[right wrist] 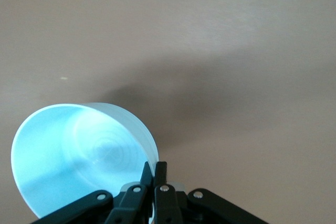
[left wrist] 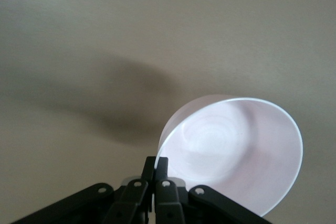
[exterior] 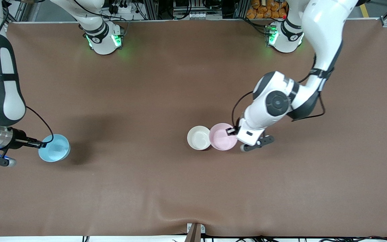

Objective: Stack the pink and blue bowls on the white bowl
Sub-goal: 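Carry the pink bowl with the left gripper onto the white bowl, then release the pink bowl with the left gripper while the right gripper carries blue, then lower the blue bowl with the right gripper into the pink bowl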

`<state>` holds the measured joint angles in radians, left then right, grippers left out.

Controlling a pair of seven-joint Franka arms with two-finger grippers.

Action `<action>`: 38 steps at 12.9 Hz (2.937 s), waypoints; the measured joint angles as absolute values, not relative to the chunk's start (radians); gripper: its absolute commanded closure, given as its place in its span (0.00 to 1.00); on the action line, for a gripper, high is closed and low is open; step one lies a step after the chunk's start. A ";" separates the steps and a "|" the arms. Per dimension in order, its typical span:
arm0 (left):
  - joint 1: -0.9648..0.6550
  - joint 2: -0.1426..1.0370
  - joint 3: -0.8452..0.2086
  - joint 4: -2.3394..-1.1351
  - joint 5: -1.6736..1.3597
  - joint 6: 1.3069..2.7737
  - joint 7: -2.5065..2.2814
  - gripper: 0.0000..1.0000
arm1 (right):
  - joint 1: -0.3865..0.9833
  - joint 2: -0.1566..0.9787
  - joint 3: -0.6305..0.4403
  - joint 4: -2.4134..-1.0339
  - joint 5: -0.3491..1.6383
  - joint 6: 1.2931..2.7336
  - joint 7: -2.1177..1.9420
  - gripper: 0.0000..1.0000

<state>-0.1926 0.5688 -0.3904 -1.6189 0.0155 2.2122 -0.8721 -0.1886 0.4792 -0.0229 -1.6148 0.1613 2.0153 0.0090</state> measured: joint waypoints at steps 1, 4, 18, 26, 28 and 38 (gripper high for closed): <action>-0.205 0.583 -0.391 -1.618 0.016 2.233 -0.874 1.00 | -0.181 0.476 -0.019 -1.611 0.192 2.013 0.009 1.00; -0.268 0.621 -0.389 -1.612 0.016 2.265 -0.934 1.00 | -0.123 0.469 -0.012 -1.603 0.215 2.001 0.010 1.00; -0.304 0.717 -0.384 -1.604 0.016 2.389 -0.955 0.00 | 0.121 0.398 -0.007 -1.599 0.218 1.890 0.194 1.00; -0.197 0.554 -0.346 -1.519 0.049 2.166 -0.964 0.00 | 0.251 0.298 -0.007 -1.639 0.220 1.810 0.252 1.00; -0.104 0.457 -0.344 -1.519 0.051 2.045 -0.852 0.00 | 0.264 0.290 -0.007 -1.652 0.259 1.828 0.299 1.00; 0.203 0.229 -0.341 -1.521 0.052 1.823 -0.449 0.00 | 0.455 0.400 -0.006 -1.694 0.415 2.133 0.694 1.00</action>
